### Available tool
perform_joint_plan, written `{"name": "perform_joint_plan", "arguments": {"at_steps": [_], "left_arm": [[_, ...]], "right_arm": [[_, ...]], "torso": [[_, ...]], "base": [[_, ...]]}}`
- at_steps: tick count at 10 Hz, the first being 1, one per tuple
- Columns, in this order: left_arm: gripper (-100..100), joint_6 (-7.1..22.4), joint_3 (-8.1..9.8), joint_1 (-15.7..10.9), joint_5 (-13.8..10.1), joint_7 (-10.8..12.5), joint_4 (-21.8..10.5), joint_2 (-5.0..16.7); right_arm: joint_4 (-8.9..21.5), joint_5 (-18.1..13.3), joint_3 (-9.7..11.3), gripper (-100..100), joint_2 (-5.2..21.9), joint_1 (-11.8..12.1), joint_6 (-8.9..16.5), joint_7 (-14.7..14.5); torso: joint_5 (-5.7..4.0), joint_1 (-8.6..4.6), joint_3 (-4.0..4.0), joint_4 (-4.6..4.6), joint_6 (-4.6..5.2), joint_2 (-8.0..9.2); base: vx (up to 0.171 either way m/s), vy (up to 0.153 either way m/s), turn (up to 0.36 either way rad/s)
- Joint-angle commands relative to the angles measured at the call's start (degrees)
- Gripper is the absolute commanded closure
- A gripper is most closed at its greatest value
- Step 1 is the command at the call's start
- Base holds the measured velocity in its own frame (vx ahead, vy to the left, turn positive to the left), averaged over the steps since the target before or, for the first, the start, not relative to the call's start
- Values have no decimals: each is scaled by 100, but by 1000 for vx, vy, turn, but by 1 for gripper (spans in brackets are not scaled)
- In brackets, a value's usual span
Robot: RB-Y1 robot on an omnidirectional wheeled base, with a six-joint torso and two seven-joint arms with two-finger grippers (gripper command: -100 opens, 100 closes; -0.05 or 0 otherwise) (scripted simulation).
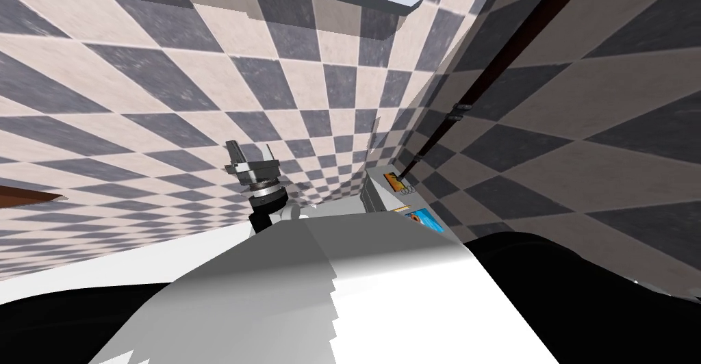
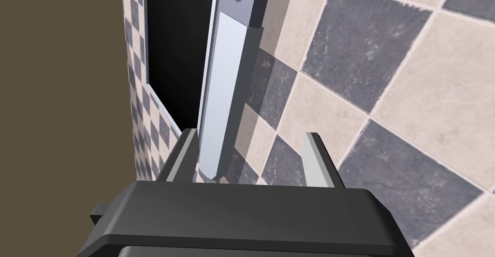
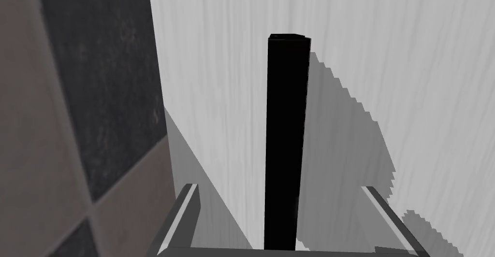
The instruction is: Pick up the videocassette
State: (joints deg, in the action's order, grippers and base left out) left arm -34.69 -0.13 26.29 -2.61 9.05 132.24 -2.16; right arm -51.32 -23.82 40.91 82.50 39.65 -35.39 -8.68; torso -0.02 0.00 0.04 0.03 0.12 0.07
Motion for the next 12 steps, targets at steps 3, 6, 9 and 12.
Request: {"name": "perform_joint_plan", "arguments": {"at_steps": [3, 6, 9, 12], "left_arm": [[0, 0, 0, 0, 0, 0, 0, 0], [0, 0, 0, 0, 0, 0, 0, 0], [0, 0, 0, 0, 0, 0, 0, 0], [0, 0, 0, 0, 0, 0, 0, -1]], "right_arm": [[74, -50, 18, -100, -202, -39, 83, -37], [74, -50, 21, 100, -217, -38, 85, -42], [72, -49, 22, 0, -219, -37, 79, -39], [-21, 25, -3, 100, 169, 4, -109, 35]], "torso": [[0, -1, 5, 2, 1, 8], [3, 8, 4, 2, -2, 5], [3, 7, 5, 3, -3, 7], [12, 25, 5, 3, -2, 6]], "base": [[-7, -26, 22], [0, 0, 0], [0, 0, 0], [1, 39, -54]]}}
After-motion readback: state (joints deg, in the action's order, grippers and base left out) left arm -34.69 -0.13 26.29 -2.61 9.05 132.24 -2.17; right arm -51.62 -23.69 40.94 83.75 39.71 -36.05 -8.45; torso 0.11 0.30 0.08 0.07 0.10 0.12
